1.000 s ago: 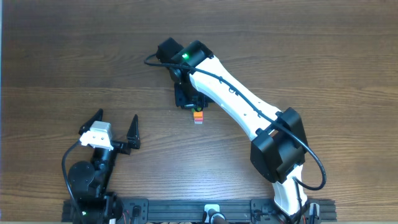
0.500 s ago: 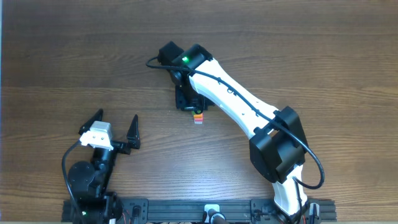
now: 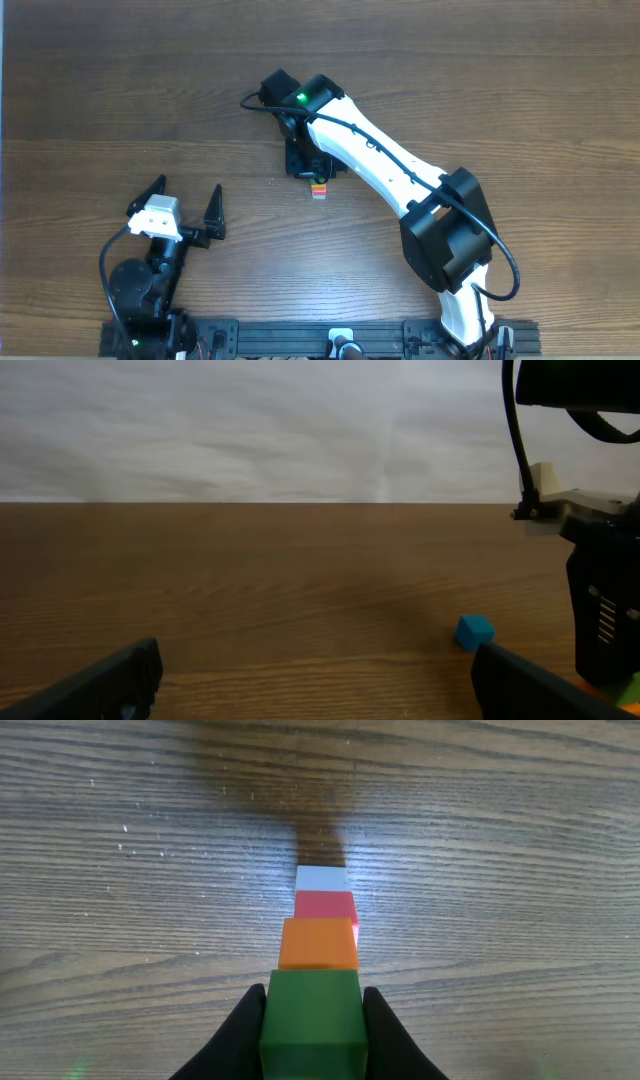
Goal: Stack Cubes
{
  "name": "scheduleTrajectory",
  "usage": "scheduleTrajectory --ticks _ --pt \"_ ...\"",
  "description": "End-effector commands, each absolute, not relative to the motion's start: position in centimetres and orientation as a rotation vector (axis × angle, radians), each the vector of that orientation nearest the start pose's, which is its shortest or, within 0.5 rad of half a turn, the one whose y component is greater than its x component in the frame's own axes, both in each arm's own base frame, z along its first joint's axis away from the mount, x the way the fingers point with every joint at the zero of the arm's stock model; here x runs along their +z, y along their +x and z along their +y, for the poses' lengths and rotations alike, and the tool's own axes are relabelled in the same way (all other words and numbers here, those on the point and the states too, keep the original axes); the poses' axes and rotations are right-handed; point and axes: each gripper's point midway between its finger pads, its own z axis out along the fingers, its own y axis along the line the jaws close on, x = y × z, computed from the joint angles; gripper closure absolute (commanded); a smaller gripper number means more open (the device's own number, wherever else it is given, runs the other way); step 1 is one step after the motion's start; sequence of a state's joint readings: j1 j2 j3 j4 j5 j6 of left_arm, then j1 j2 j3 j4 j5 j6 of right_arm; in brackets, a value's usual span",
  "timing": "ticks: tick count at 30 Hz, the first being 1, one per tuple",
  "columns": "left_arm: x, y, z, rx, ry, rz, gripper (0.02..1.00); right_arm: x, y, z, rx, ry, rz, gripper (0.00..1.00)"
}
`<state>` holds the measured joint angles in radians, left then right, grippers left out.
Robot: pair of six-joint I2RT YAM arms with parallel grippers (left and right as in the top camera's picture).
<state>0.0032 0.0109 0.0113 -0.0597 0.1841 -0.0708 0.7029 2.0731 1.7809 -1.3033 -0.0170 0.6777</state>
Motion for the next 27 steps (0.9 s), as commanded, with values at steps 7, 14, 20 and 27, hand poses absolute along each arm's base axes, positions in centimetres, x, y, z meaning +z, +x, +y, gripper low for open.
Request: scheduleTrajectory --ticks 7,14,20,27 --pt "16.03 24.36 -3.03 -0.191 0.093 1.631 0.018 8.60 29.78 25.33 -0.005 -0.003 3.173 0.987" --pt "16.03 24.36 -3.03 -0.191 0.093 1.631 0.018 8.18 29.59 25.18 -0.014 -0.002 3.180 0.989" --pt "16.03 24.36 -3.03 -0.191 0.093 1.631 0.020 8.14 29.68 25.26 -0.008 -0.001 3.176 0.989" --pt "16.04 24.36 -3.03 -0.191 0.093 1.631 0.020 8.14 29.67 25.26 -0.008 0.009 3.176 0.886"
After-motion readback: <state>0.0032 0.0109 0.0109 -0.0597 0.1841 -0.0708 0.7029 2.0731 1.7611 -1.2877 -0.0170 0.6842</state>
